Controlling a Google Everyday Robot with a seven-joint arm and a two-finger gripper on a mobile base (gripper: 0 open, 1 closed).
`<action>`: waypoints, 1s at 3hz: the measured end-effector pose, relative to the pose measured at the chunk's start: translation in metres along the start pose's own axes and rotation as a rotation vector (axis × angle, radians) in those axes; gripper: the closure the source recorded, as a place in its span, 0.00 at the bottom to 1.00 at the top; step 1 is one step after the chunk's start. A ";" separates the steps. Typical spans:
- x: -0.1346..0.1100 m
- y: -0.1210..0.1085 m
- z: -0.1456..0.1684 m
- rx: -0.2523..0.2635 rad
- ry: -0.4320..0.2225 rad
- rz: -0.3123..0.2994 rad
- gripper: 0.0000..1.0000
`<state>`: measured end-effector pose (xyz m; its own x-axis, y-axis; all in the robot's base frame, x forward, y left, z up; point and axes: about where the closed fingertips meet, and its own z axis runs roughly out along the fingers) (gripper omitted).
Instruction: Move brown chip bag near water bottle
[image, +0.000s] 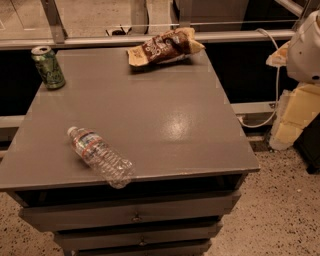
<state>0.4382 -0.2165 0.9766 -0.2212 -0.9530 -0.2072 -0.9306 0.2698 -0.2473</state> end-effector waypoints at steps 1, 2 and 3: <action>0.000 0.000 0.000 0.000 0.000 0.000 0.00; -0.004 -0.016 0.006 0.015 -0.046 0.015 0.00; -0.023 -0.061 0.027 0.058 -0.168 0.034 0.00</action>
Offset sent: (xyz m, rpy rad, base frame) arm 0.0551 -0.0008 -0.0086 0.1406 -0.0585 -0.0191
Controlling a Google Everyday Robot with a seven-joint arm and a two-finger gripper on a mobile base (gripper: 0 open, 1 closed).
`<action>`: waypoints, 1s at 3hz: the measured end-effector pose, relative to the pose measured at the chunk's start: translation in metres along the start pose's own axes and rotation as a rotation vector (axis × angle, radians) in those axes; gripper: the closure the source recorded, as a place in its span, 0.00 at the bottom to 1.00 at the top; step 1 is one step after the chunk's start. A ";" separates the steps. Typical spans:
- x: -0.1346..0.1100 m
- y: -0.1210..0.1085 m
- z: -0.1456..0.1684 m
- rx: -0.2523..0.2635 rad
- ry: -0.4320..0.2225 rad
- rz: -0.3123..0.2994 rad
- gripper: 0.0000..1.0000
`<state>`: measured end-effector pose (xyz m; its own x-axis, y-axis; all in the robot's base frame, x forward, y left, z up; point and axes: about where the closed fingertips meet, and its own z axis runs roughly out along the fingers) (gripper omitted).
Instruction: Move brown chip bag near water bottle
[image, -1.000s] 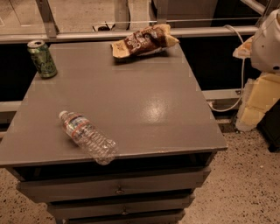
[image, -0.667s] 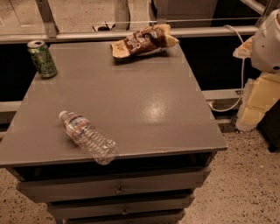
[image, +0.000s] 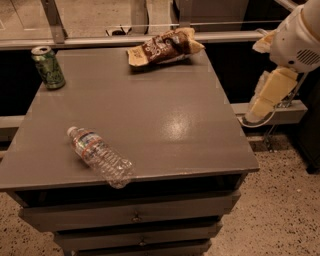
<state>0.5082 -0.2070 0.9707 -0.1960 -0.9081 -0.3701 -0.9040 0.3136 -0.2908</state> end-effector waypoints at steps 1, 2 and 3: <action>-0.014 -0.031 0.020 0.029 -0.099 0.023 0.00; -0.034 -0.056 0.041 0.018 -0.184 0.058 0.00; -0.035 -0.057 0.043 0.021 -0.189 0.064 0.00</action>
Offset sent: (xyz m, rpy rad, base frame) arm 0.1118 0.0408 -0.0090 0.2895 -0.0639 -0.0149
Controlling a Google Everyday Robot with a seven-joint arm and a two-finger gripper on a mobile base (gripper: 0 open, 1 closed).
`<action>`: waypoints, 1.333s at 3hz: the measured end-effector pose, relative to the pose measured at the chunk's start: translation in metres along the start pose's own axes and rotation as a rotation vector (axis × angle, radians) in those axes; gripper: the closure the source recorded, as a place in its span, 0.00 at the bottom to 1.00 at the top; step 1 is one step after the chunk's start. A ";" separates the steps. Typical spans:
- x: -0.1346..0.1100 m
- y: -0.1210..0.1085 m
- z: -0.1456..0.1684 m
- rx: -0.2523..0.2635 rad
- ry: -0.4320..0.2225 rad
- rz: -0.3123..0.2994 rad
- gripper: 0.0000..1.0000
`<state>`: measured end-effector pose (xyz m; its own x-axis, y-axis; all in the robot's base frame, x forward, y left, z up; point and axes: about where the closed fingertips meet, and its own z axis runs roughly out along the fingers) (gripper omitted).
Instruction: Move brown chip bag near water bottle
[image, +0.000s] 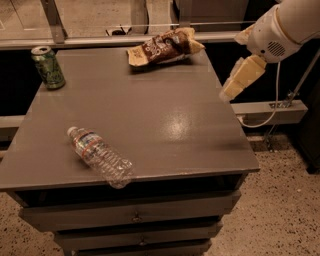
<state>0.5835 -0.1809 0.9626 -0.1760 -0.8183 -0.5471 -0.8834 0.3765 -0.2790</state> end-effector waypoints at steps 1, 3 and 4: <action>-0.007 -0.006 0.013 0.016 -0.030 0.032 0.00; -0.051 -0.079 0.084 0.121 -0.257 0.150 0.00; -0.067 -0.106 0.111 0.151 -0.327 0.187 0.00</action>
Offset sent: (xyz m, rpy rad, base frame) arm 0.1059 0.0371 -0.0147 0.2491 -0.1354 -0.1388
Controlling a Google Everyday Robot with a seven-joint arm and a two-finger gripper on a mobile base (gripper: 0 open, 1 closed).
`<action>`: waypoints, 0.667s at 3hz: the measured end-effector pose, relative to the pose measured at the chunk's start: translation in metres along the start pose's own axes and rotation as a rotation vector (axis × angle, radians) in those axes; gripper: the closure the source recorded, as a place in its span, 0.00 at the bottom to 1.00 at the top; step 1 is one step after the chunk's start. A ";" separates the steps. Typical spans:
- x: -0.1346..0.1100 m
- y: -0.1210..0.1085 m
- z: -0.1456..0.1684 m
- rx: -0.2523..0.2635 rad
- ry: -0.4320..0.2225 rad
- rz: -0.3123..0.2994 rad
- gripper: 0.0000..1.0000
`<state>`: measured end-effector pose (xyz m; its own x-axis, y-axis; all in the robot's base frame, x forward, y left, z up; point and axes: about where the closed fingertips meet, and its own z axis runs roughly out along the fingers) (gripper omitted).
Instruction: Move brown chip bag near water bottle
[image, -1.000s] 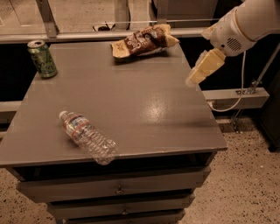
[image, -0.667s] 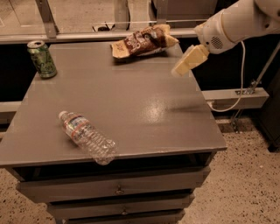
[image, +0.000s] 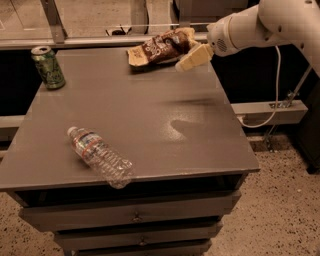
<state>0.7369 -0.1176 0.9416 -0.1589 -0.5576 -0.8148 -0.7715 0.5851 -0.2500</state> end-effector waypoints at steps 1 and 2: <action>-0.001 -0.021 0.032 0.052 -0.032 0.041 0.00; -0.002 -0.051 0.072 0.122 -0.061 0.076 0.00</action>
Offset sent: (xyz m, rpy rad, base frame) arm 0.1173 0.0127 -0.0241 0.1055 -0.0994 -0.1809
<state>0.8206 -0.1037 0.9185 -0.1735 -0.4746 -0.8629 -0.6776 0.6934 -0.2451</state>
